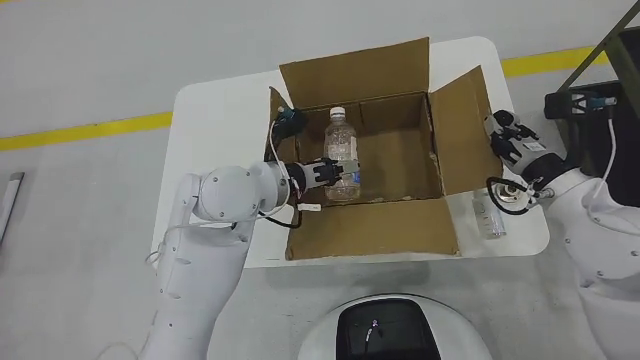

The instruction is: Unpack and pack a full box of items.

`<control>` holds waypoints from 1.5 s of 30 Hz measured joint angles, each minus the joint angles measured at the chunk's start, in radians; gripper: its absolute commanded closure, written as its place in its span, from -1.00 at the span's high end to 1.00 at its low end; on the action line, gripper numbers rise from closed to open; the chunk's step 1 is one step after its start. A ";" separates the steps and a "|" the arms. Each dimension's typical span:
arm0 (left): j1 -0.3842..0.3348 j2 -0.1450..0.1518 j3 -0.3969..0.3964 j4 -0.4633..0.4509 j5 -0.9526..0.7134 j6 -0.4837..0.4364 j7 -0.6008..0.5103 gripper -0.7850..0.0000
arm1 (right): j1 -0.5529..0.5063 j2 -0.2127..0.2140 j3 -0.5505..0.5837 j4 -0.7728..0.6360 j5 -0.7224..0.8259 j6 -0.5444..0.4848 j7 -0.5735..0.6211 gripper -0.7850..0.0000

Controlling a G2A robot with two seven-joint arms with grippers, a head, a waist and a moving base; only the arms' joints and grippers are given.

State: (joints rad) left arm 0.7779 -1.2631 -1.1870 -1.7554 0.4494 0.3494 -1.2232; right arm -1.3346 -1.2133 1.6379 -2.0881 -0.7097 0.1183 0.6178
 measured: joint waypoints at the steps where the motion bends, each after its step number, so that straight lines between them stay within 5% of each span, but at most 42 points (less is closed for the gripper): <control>1: 0.000 0.000 0.000 0.000 0.000 0.000 0.000 -1.00 | 0.000 0.000 0.001 0.000 0.004 0.000 -0.001 -1.00; 11: 0.008 -0.004 0.018 0.013 -0.033 -0.010 0.041 -1.00 | -0.017 0.003 0.003 -0.002 0.030 -0.010 -0.011 -1.00; 27: -0.156 -0.026 0.211 0.232 0.146 0.188 0.011 -1.00 | -0.045 0.010 0.006 -0.022 0.037 -0.024 -0.022 -1.00; 45: -0.229 -0.057 0.310 0.381 0.168 0.200 0.028 -1.00 | -0.061 0.017 0.014 -0.017 0.044 -0.043 -0.023 -1.00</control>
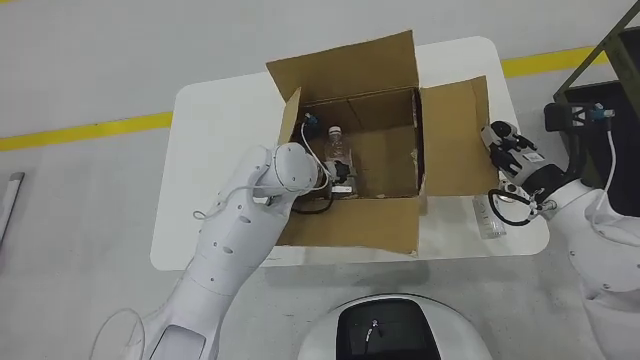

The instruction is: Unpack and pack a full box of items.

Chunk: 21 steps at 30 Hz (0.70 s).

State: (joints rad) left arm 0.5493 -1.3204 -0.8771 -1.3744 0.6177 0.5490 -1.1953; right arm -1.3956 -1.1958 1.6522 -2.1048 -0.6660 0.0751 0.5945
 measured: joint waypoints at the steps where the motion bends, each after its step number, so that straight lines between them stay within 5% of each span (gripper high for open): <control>1: -0.001 -0.001 0.000 0.002 -0.002 0.000 0.001 -1.00 | 0.000 0.000 0.000 0.000 0.000 0.000 0.001 -1.00; 2: -0.002 -0.001 0.001 0.005 -0.003 0.000 0.001 -0.58 | 0.000 0.001 0.000 0.001 0.000 0.000 0.001 -1.00; 4: -0.004 -0.003 0.001 0.009 -0.008 0.001 0.000 1.00 | 0.001 0.002 0.000 0.001 0.000 0.001 0.003 -1.00; 13: -0.011 -0.003 -0.019 -0.005 -0.021 0.000 -0.005 1.00 | 0.013 0.005 -0.005 0.007 -0.004 0.005 0.005 -1.00; 21: 0.015 0.017 -0.102 -0.133 -0.030 0.003 -0.017 1.00 | 0.023 0.009 0.002 0.022 -0.015 0.004 0.006 -1.00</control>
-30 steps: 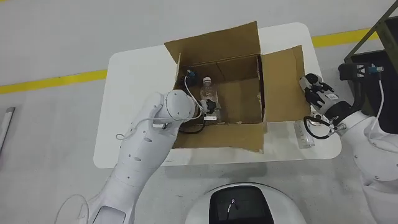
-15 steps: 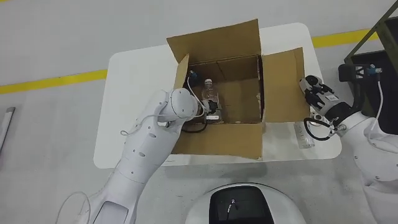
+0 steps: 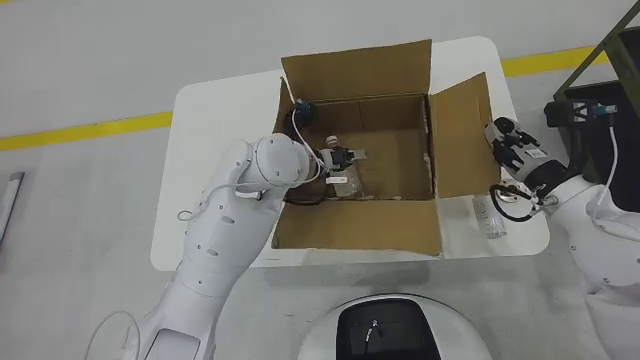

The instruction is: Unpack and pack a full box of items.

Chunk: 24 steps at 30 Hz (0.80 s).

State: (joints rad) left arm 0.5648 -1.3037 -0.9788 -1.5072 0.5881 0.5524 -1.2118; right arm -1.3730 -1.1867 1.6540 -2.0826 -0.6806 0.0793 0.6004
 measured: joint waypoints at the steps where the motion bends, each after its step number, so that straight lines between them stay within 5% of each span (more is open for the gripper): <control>1: 0.005 0.003 -0.014 -0.017 0.000 0.000 -0.002 1.00 | 0.002 0.001 0.001 0.005 -0.003 -0.003 0.001 -1.00; 15: 0.120 0.068 -0.237 -0.246 0.123 -0.013 -0.037 1.00 | 0.035 0.008 -0.009 0.091 -0.034 -0.028 0.002 -1.00; 24: 0.208 0.090 -0.313 -0.281 0.168 0.010 -0.043 1.00 | 0.052 0.010 -0.040 0.127 -0.038 -0.040 0.004 -1.00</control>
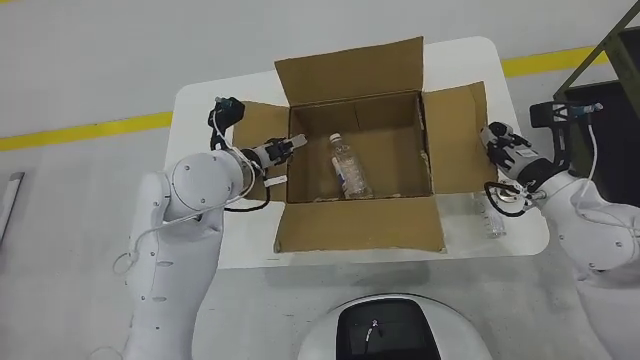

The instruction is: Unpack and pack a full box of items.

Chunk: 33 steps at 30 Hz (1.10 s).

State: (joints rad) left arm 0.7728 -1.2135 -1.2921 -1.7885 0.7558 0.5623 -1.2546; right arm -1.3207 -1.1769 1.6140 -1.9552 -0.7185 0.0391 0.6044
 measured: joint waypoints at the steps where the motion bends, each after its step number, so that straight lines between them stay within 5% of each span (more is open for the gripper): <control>1: 0.006 0.002 -0.005 -0.003 0.002 0.003 0.001 1.00 | 0.004 0.000 -0.005 0.005 0.000 -0.002 0.000 -1.00; 18: 0.085 0.033 -0.098 -0.019 0.095 -0.021 0.007 1.00 | 0.115 -0.001 -0.107 0.118 -0.018 -0.042 0.013 -1.00; 20: 0.088 0.035 -0.103 -0.017 0.099 -0.024 0.007 1.00 | 0.119 -0.001 -0.111 0.124 -0.017 -0.041 0.011 -0.57; 23: 0.087 0.037 -0.112 -0.026 0.100 -0.023 0.006 1.00 | 0.123 -0.001 -0.114 0.123 -0.010 -0.032 0.008 0.95; 33: 0.060 0.043 -0.140 -0.099 0.076 -0.067 0.058 1.00 | 0.094 0.014 -0.039 -0.011 -0.105 -0.042 0.006 1.00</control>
State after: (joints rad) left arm 0.8325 -1.1701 -1.4322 -1.8876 0.8317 0.4957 -1.1968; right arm -1.2269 -1.1630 1.5751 -1.9664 -0.8235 -0.0030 0.6102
